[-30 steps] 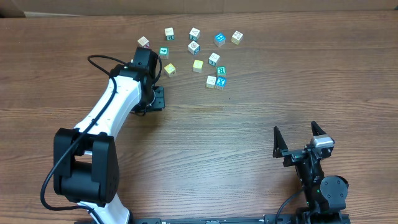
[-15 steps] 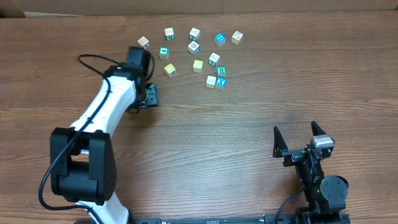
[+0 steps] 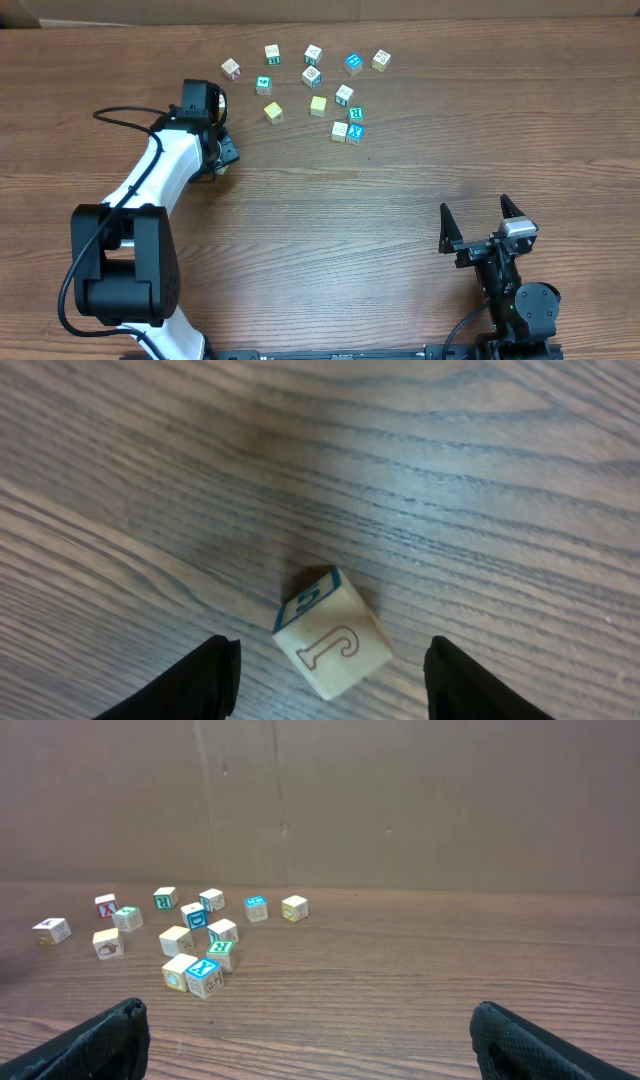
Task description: Form a tower
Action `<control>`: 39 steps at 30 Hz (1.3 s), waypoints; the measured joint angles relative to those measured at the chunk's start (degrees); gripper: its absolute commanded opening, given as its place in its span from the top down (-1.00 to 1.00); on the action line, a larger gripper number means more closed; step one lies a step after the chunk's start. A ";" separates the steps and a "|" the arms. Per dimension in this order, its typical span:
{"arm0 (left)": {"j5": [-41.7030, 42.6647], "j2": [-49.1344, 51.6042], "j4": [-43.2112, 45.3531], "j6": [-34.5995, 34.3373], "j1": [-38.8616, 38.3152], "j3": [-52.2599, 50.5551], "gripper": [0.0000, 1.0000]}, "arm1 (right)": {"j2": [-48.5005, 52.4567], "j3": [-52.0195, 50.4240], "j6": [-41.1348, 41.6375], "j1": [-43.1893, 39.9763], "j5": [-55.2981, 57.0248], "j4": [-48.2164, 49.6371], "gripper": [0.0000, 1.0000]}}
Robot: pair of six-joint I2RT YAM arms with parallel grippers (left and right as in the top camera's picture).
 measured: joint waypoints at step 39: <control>0.28 2.19 6.49 -1.42 0.00 -3.48 0.42 | 0.00 0.00 -0.02 0.00 -0.02 0.02 -1.00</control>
